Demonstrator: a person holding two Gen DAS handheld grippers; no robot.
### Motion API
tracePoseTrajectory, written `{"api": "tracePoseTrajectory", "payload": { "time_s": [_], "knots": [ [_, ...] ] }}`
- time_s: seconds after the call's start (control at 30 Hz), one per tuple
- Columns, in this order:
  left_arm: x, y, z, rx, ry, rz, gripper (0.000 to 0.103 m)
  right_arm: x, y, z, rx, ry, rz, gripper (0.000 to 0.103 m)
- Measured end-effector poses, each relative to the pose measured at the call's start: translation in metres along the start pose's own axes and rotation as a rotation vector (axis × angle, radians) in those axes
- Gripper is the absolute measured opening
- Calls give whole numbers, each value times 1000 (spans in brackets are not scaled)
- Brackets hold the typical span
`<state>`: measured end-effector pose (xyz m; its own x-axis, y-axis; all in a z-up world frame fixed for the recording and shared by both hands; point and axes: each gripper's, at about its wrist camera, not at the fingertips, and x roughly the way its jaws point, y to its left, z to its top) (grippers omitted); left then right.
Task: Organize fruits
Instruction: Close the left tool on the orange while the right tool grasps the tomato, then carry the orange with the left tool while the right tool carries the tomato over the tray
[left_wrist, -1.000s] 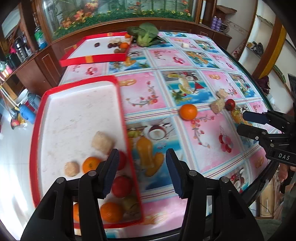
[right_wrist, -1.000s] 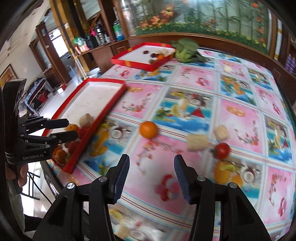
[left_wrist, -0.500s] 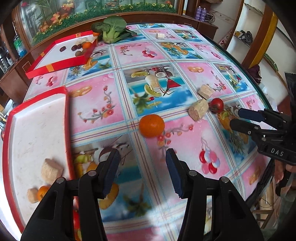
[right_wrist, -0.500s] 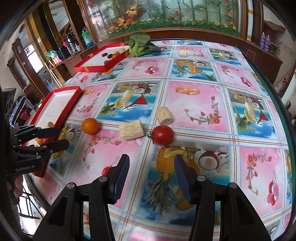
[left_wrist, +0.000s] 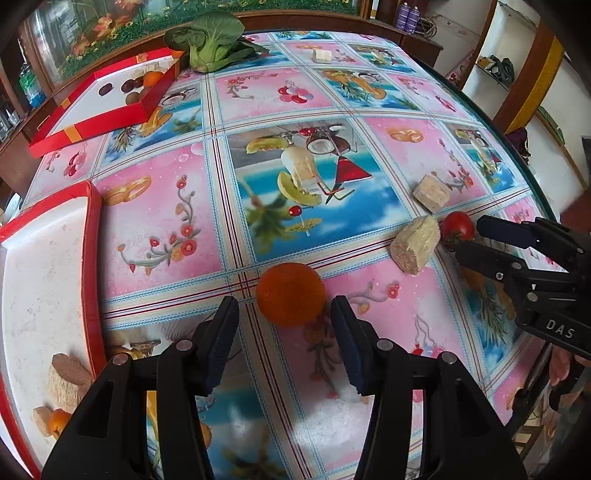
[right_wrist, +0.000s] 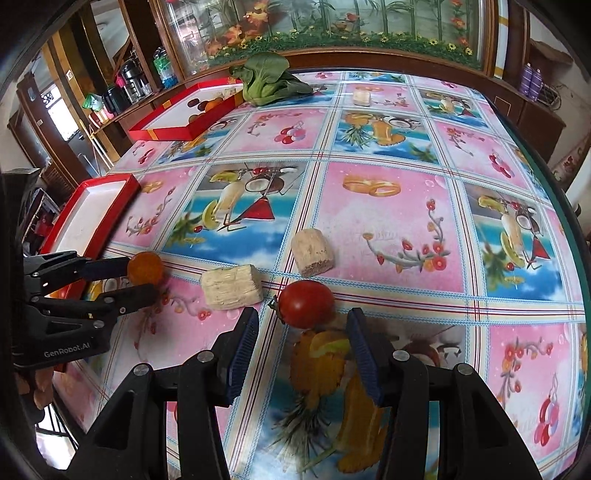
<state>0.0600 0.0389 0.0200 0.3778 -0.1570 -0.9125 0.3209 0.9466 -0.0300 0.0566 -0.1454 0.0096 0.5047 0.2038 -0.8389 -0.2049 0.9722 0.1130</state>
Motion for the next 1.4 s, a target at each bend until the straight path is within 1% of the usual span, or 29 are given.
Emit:
{"api": "tracePoseTrajectory", "payload": {
  "time_s": [0.07, 0.1, 0.17, 0.2, 0.3, 0.33, 0.43, 0.6, 0.73, 0.87, 1.0, 1.13, 1.23, 1.4],
  "knots": [
    [4, 0, 0, 3, 1, 6, 50, -1, 1, 1, -6, -6, 1, 51],
    [4, -1, 0, 5, -8, 12, 48, 0, 2, 2, -10, -5, 1, 51],
    [4, -1, 0, 5, -20, 14, 41, 1, 3, 3, -16, -3, -1, 51],
    [3, -1, 1, 4, -22, 7, 33, 3, 4, 4, -19, -1, -3, 51],
    [3, -1, 1, 3, -24, 3, 33, 10, 3, 5, -21, 12, -8, 51],
    [3, 0, 1, -1, -26, -4, 33, 11, 3, 6, -23, 16, -12, 44],
    [0, 3, -2, -21, -27, -32, 33, 14, 4, 5, -35, 13, -37, 37],
    [-12, 10, -10, -47, -42, -51, 33, 3, 4, 1, -24, -5, -31, 37],
    [-29, 19, -18, -59, -56, -51, 33, -12, 13, -1, -39, -25, -17, 37],
    [-47, 31, -26, -74, -65, -48, 34, -24, 32, 0, -62, -44, 28, 37],
    [-69, 52, -34, -96, -81, -41, 34, -31, 62, 1, -118, -53, 84, 37],
    [-90, 84, -42, -141, -93, -21, 34, -30, 95, 6, -167, -50, 149, 37],
    [-102, 111, -48, -183, -100, 13, 34, -25, 118, 13, -192, -39, 191, 36],
    [-99, 154, -61, -275, -78, 41, 34, -13, 160, 26, -233, -25, 273, 36]
  ]
}}
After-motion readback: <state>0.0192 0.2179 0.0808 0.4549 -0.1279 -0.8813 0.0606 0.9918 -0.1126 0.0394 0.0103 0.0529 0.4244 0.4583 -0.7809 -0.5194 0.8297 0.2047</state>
